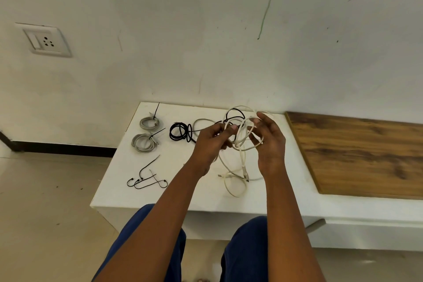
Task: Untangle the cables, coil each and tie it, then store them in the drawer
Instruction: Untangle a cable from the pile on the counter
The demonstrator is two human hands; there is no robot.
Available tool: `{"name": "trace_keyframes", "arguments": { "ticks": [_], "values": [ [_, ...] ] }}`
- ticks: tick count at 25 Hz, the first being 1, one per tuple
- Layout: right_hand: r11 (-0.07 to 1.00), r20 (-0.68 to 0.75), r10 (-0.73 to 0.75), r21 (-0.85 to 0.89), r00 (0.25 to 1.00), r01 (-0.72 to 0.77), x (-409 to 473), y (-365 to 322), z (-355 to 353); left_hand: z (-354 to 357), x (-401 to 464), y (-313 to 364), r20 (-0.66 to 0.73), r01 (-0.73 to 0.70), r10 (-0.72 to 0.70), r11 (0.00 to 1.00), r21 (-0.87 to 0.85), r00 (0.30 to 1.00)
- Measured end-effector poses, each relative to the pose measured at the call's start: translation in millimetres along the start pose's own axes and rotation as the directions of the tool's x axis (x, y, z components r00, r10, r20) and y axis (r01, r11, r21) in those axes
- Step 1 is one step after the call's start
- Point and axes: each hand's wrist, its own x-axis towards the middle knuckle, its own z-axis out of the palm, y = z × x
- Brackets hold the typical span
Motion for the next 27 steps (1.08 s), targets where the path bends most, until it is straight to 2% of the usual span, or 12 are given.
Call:
{"name": "trace_keyframes", "arguments": {
  "ticks": [3,6,8,10,12,14,16,22,25,27],
  "values": [
    [0.994,-0.051,-0.069,-0.086,0.996,0.065,-1.2,3.5,6.7,-3.2,-0.8,1.0,0.126,0.017,-0.004,0.995,-0.102,0.992],
    [0.995,-0.161,-0.094,-0.053,0.982,0.087,-1.3,4.3,7.6,-7.6,-0.5,0.4,0.230,-0.016,0.024,0.999,-0.036,0.973],
    [0.997,-0.189,-0.078,-0.025,0.979,0.074,-2.0,4.6,6.9,-8.1,-0.8,-1.0,0.208,-0.068,0.060,0.997,0.036,0.976],
    [0.999,-0.179,-0.044,0.013,0.983,0.047,-2.6,3.3,5.7,-7.3,-1.5,-1.7,0.145,-0.101,0.096,0.994,0.027,0.985],
    [0.985,-0.131,0.063,0.170,0.989,-0.040,-2.2,-0.5,4.7,-7.2,-0.7,-0.9,0.082,-0.126,0.128,0.992,-0.029,0.988],
    [0.904,-0.044,0.199,0.395,0.979,-0.166,-1.0,-3.5,3.9,-8.6,1.2,-0.9,0.030,-0.141,0.143,0.987,-0.072,0.989],
    [0.835,0.040,0.285,0.481,0.958,-0.269,-0.5,-4.1,4.2,-9.4,1.2,0.2,0.009,-0.128,0.130,0.984,-0.127,0.991],
    [0.706,0.256,0.430,0.503,0.866,-0.499,-5.8,-3.0,8.8,-16.9,3.6,5.3,0.094,-0.034,0.070,0.939,-0.341,0.993],
    [0.822,0.318,0.393,0.299,0.863,-0.485,-9.3,-2.6,15.8,-17.4,3.8,6.9,0.120,0.030,0.011,0.943,-0.332,0.993],
    [0.892,0.328,0.319,0.213,0.889,-0.399,-10.5,-0.4,19.6,-15.4,3.8,6.9,0.054,0.053,-0.037,0.944,-0.327,0.998]
  ]
}}
